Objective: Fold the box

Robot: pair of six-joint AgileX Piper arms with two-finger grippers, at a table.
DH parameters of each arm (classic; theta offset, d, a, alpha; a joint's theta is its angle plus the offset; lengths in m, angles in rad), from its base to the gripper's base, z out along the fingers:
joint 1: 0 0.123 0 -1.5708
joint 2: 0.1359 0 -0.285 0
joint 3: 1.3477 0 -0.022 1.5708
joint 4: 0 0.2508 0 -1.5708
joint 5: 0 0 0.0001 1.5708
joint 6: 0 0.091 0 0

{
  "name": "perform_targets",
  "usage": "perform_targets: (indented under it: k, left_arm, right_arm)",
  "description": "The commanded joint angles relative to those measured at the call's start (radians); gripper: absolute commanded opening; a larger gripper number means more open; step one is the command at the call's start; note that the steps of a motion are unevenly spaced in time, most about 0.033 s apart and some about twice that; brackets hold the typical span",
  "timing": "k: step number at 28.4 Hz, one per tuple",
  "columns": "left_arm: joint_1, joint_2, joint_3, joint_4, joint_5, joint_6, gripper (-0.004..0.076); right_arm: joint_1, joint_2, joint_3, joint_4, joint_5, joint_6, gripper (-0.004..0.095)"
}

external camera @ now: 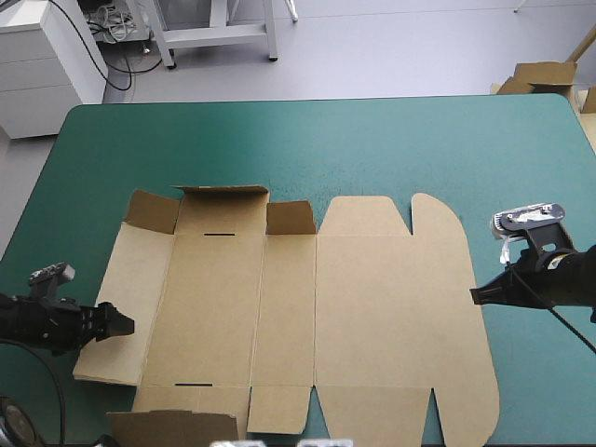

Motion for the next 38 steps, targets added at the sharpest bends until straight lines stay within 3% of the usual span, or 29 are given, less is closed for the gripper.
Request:
perform_targets:
  k: [1,6,12,21,31,38]
  left_arm:
    - [-0.078,-0.020,0.005,-0.066,-0.004,0.000,0.0543]
    - [-0.112,-0.020,0.007,-0.138,0.009,0.000,0.0507]
    - [-0.112,-0.020,0.007,-0.094,0.056,0.000,0.0383]
    - [-0.112,-0.020,-0.005,-0.040,0.086,-0.010,-0.0011]
    - [-0.116,-0.020,-0.065,-0.041,0.104,-0.012,-0.0008]
    - [-0.392,-0.019,-0.266,0.134,-0.057,-0.116,-0.0008]
  right_arm:
    - [-0.005,-0.013,-0.021,0.011,-0.037,-0.009,-0.0007]
    - [-0.001,-0.013,-0.021,0.015,-0.034,-0.009,-0.0007]
    - [0.000,-0.013,-0.021,0.017,-0.034,-0.009,-0.0007]
    - [0.000,-0.013,-0.021,0.017,-0.032,-0.009,-0.0007]
    - [0.000,-0.013,-0.021,0.017,-0.032,-0.009,-0.0006]
    - [0.000,-0.013,-0.021,0.017,-0.032,-0.009,-0.0007]
